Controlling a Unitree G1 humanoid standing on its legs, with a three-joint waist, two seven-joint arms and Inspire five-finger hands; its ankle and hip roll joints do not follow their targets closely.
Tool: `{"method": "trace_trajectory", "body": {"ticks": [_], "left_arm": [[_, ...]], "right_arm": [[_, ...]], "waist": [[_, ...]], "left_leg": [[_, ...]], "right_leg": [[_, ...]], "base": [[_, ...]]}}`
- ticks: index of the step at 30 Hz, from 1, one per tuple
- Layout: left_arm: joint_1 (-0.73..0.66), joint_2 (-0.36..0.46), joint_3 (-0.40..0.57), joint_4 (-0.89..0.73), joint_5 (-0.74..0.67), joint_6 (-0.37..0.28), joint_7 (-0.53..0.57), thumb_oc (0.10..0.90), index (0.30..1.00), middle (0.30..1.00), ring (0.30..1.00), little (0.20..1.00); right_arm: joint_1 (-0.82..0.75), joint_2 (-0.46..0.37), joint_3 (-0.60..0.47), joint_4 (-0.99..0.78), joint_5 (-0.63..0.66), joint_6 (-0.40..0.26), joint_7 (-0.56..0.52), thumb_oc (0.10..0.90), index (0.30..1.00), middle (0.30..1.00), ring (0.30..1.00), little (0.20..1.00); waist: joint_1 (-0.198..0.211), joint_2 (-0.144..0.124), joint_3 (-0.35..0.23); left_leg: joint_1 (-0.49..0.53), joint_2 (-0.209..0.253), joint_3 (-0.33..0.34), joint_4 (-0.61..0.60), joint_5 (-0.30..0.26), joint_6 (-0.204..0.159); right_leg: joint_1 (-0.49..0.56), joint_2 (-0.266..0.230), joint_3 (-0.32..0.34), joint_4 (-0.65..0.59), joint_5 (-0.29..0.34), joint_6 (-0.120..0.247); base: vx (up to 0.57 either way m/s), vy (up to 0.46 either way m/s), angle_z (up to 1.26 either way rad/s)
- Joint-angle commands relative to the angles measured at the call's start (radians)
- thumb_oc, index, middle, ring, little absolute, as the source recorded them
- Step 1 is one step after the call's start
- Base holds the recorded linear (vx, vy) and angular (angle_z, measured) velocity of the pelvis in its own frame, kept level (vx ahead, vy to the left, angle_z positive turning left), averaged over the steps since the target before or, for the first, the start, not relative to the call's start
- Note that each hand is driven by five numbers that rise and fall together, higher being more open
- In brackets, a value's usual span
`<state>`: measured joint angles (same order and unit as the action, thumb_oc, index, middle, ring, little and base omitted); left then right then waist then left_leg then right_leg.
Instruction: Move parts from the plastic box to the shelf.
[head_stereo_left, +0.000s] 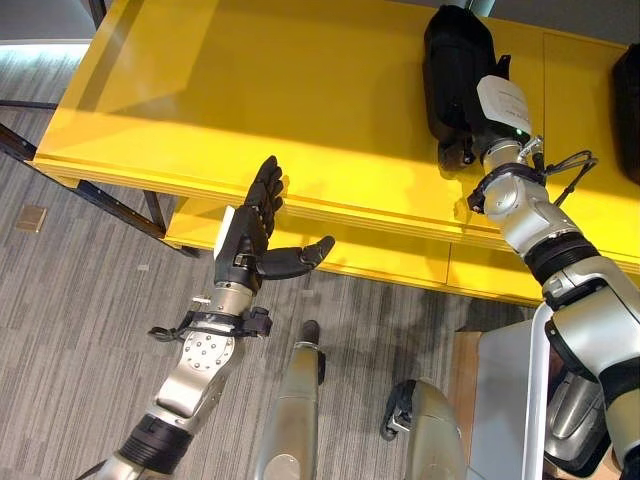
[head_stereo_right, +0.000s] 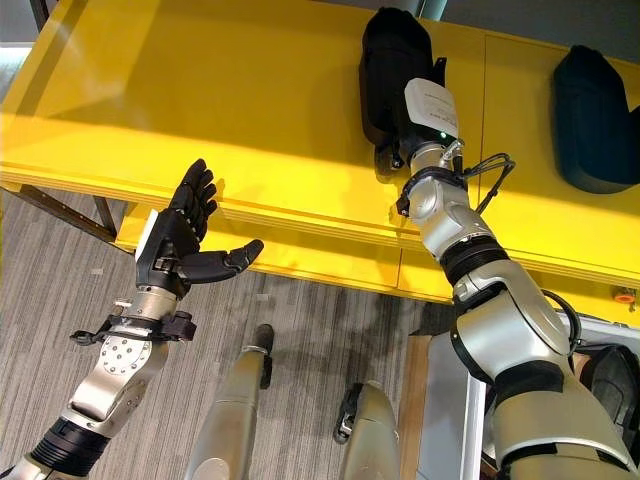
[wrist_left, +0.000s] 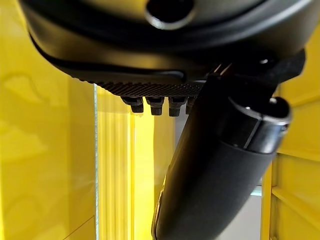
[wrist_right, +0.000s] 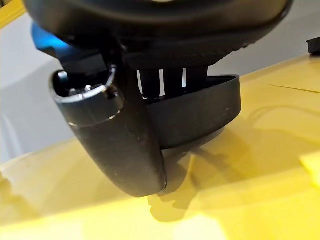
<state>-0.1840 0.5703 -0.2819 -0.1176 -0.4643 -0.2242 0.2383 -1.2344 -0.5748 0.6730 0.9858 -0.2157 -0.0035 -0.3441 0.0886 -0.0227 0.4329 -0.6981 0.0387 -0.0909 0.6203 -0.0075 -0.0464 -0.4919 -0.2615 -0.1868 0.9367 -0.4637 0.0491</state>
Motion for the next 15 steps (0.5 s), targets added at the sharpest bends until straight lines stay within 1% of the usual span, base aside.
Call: {"method": "trace_trajectory", "body": {"ticks": [1,10,14,15], "left_arm": [[-0.051,-0.009,0.031,-0.125,0.028,-0.097,0.024,0.900,1.000,1.000,1.000,1.000],[-0.056,-0.015,0.036,-0.125,0.041,-0.093,0.038,0.900,1.000,1.000,1.000,1.000],[-0.060,-0.018,0.037,-0.124,0.046,-0.094,0.045,0.900,1.000,1.000,1.000,1.000],[-0.059,-0.018,0.036,-0.124,0.046,-0.094,0.045,0.900,1.000,1.000,1.000,1.000]], "right_arm": [[-0.027,-0.043,-0.001,-0.009,-0.025,0.000,-0.050,0.400,0.300,0.300,0.300,0.300],[0.034,-0.037,-0.035,-0.133,-0.055,0.004,-0.061,0.400,0.300,0.300,0.300,0.300],[0.058,-0.031,-0.054,-0.171,-0.063,0.004,-0.066,0.400,0.300,0.300,0.300,0.300],[0.060,-0.031,-0.055,-0.173,-0.064,0.005,-0.065,0.400,0.300,0.300,0.300,0.300]], "waist": [[-0.002,0.021,-0.047],[-0.014,0.020,-0.043],[-0.018,0.020,-0.044],[-0.017,0.019,-0.042]], "left_leg": [[0.094,0.119,-0.037,0.171,-0.274,-0.027],[0.083,0.114,-0.032,0.181,-0.283,-0.022],[0.076,0.111,-0.031,0.178,-0.279,-0.019],[0.080,0.112,-0.030,0.182,-0.285,-0.019]], "right_leg": [[-0.050,0.043,0.060,-0.051,0.089,-0.008],[-0.059,0.042,0.065,-0.047,0.086,-0.010],[-0.065,0.040,0.065,-0.052,0.094,-0.011],[-0.062,0.040,0.066,-0.050,0.089,-0.010]], "base": [[0.01,0.003,-0.08],[0.01,0.000,-0.03],[0.00,0.000,0.00],[0.00,0.000,0.00]]}}
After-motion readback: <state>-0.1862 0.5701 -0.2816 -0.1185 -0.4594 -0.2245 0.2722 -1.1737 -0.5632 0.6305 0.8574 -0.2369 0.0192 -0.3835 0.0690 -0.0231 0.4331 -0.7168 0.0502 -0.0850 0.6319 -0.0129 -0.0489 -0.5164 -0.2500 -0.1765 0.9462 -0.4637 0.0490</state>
